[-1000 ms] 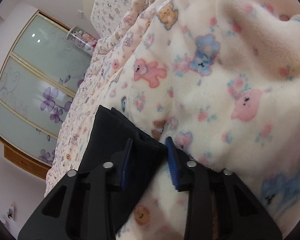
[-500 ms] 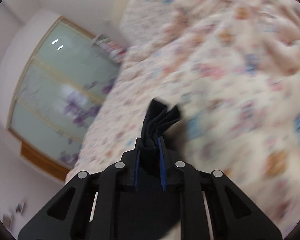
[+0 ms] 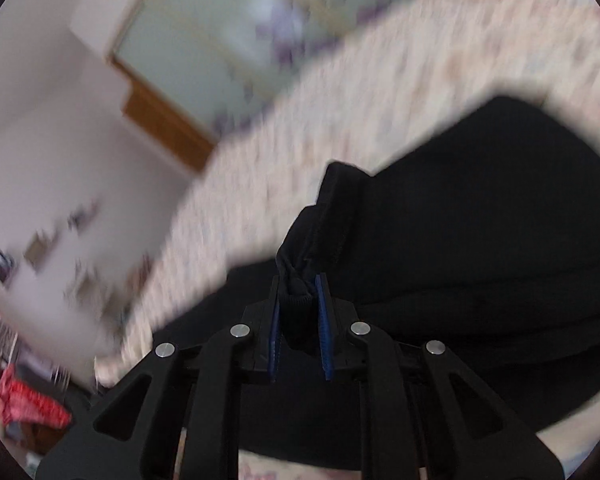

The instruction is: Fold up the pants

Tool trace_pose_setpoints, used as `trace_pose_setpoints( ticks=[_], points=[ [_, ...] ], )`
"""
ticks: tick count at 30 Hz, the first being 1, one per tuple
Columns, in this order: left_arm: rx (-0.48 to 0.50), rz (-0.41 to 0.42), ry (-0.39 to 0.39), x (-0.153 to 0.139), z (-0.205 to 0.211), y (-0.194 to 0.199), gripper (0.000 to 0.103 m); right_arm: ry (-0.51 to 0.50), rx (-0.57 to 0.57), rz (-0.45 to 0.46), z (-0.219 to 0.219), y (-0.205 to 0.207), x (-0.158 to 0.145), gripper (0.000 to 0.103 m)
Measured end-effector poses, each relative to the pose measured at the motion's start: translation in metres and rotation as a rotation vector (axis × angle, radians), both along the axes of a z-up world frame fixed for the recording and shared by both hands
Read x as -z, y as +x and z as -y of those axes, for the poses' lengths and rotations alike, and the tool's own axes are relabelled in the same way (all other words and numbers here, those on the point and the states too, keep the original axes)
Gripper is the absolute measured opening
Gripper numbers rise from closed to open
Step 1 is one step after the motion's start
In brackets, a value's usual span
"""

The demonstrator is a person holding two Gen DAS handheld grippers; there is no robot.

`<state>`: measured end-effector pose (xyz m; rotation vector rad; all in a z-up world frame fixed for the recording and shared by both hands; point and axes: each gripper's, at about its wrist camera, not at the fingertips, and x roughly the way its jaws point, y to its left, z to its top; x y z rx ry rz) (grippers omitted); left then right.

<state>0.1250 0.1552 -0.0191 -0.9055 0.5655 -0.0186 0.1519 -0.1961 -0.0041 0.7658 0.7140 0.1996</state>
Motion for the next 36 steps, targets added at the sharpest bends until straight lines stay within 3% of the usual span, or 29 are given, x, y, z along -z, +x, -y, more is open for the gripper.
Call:
trace_pose_setpoints(
  ticks=[2,4,8,11,13,16,18,19,23,25,27,28,31,32,33,36],
  points=[
    [0.008,0.002,-0.026,-0.001,-0.002,-0.001,0.101,0.004,-0.02,-0.117,-0.027,0.008,0.034,0.017],
    [0.011,0.009,-0.049,-0.003,-0.007,-0.003,0.101,-0.043,0.004,-0.093,-0.033,0.005,0.033,0.017],
    [-0.019,0.036,-0.051,-0.011,-0.017,-0.01,0.101,-0.011,-0.021,-0.047,-0.042,0.004,0.01,0.017],
    [-0.054,0.048,-0.038,-0.015,-0.024,-0.017,0.101,-0.127,-0.073,-0.023,-0.064,0.004,0.002,0.017],
    [-0.085,0.045,-0.019,-0.019,-0.031,-0.021,0.101,-0.229,-0.112,-0.11,-0.077,0.009,0.017,0.018],
    [-0.136,0.053,0.011,-0.025,-0.043,-0.03,0.101,-0.287,-0.16,-0.136,-0.082,0.004,0.025,0.034],
    [-0.171,0.063,0.04,-0.031,-0.051,-0.037,0.101,-0.23,-0.185,-0.135,-0.079,0.001,0.021,0.058],
    [-0.195,0.061,0.067,-0.034,-0.055,-0.04,0.101,-0.163,-0.187,-0.14,-0.073,-0.001,0.021,0.06],
    [-0.224,0.038,0.111,-0.038,-0.063,-0.044,0.101,-0.15,-0.226,-0.187,-0.084,0.004,0.028,0.06],
    [-0.213,0.011,0.106,-0.037,-0.071,-0.044,0.101,-0.071,-0.248,-0.205,-0.07,-0.004,0.022,0.06],
    [-0.184,-0.015,0.079,-0.034,-0.081,-0.041,0.101,0.014,-0.263,-0.187,-0.057,-0.018,0.015,0.072],
    [-0.172,-0.018,0.063,-0.031,-0.085,-0.041,0.101,0.02,-0.262,-0.156,-0.045,-0.029,0.01,0.072],
    [-0.117,-0.023,-0.017,-0.021,-0.097,-0.042,0.101,-0.094,-0.282,-0.074,-0.024,-0.052,-0.004,0.074],
    [-0.098,-0.028,-0.045,-0.016,-0.102,-0.041,0.101,-0.14,-0.288,-0.049,-0.022,-0.067,-0.007,0.081],
    [-0.092,-0.033,-0.059,-0.014,-0.102,-0.041,0.101,-0.167,-0.294,-0.029,-0.017,-0.073,-0.008,0.083],
    [-0.065,-0.013,-0.168,0.001,-0.113,-0.038,0.101,-0.172,-0.296,0.037,-0.003,-0.09,-0.005,0.083]
  ],
)
